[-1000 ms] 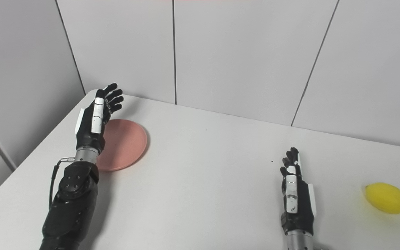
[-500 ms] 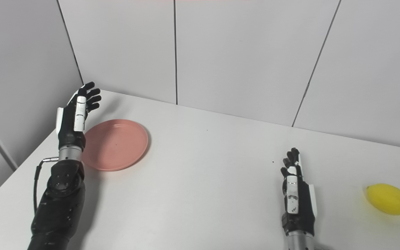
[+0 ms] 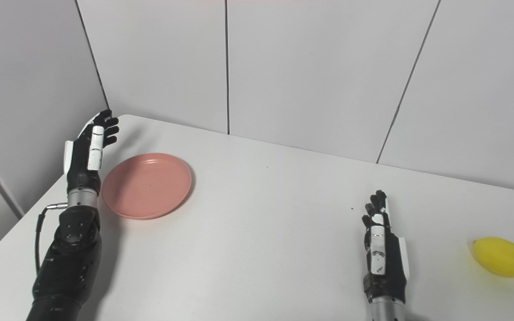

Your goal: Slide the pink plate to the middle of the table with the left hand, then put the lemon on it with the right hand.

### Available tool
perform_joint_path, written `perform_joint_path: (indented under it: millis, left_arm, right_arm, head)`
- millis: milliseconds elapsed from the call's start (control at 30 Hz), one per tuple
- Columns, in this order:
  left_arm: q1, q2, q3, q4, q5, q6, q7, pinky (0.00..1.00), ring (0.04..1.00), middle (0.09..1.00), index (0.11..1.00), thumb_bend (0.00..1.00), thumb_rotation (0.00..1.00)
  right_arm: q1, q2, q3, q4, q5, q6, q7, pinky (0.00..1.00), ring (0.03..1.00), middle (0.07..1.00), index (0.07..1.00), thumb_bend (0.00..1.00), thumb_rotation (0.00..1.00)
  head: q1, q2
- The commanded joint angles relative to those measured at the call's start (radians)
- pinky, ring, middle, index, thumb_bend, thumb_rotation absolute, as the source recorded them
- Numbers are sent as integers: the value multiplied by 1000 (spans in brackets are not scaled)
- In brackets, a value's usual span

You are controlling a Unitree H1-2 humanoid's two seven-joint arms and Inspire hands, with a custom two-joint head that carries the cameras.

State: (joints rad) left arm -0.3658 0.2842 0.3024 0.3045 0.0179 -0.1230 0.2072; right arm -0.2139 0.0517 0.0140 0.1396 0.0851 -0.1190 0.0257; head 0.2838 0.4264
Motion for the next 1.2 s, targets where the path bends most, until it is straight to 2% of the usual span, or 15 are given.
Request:
perform_joint_path:
  millis: [0, 500, 667, 833, 1167]
  left_arm:
    - [-27, 33, 6, 0, -6, -41, -1, 780, 792, 795, 782, 717, 1000]
    - [-28, 52, 8, 85, -33, -74, -15, 783, 801, 807, 794, 708, 1000]
    - [-29, 53, 7, 116, -53, -71, -31, 796, 813, 814, 801, 688, 1000]
    - [-36, 45, 14, 143, -90, -54, -47, 852, 833, 825, 812, 676, 1000]
    - [-54, 44, 5, 224, -148, -78, -92, 847, 821, 819, 812, 674, 1000]
  right_arm:
    - [-6, -5, -7, 19, 10, -63, 14, 1000, 1000, 1000, 1000, 755, 1000]
    - [-7, -13, -6, 22, 17, -66, 14, 1000, 1000, 1000, 1000, 759, 1000]
    - [-7, -15, -4, 22, 8, -71, 12, 1000, 1000, 1000, 1000, 753, 1000]
    - [-9, -11, -5, 24, 14, -71, 14, 1000, 1000, 1000, 1000, 751, 1000]
    - [-6, -5, -6, 19, 14, -68, 8, 1000, 1000, 1000, 1000, 749, 1000]
  head:
    - [1, -2]
    - [7, -3]
    - [10, -4]
    - [7, -3]
    - [6, -2]
